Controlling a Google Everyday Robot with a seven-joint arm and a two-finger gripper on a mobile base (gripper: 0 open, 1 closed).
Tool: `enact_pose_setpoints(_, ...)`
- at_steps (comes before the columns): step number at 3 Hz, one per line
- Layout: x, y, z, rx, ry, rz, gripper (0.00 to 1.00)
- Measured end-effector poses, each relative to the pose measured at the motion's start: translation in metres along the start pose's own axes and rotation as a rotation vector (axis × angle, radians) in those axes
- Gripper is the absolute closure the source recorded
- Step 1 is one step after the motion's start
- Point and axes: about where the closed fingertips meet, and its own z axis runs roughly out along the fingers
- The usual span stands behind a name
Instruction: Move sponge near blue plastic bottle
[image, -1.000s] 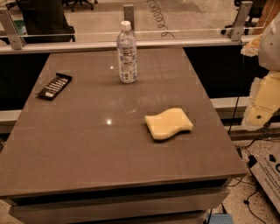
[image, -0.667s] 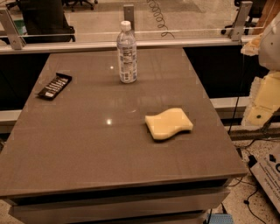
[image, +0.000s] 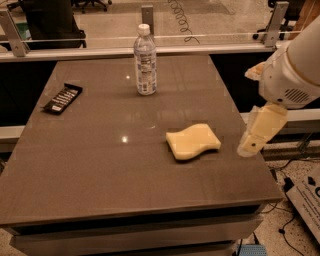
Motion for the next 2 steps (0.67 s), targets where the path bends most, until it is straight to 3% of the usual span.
enact_pose_setpoints(2,-0.06,-0.056,0.07,0.0,-0.209,-0.016,0.0)
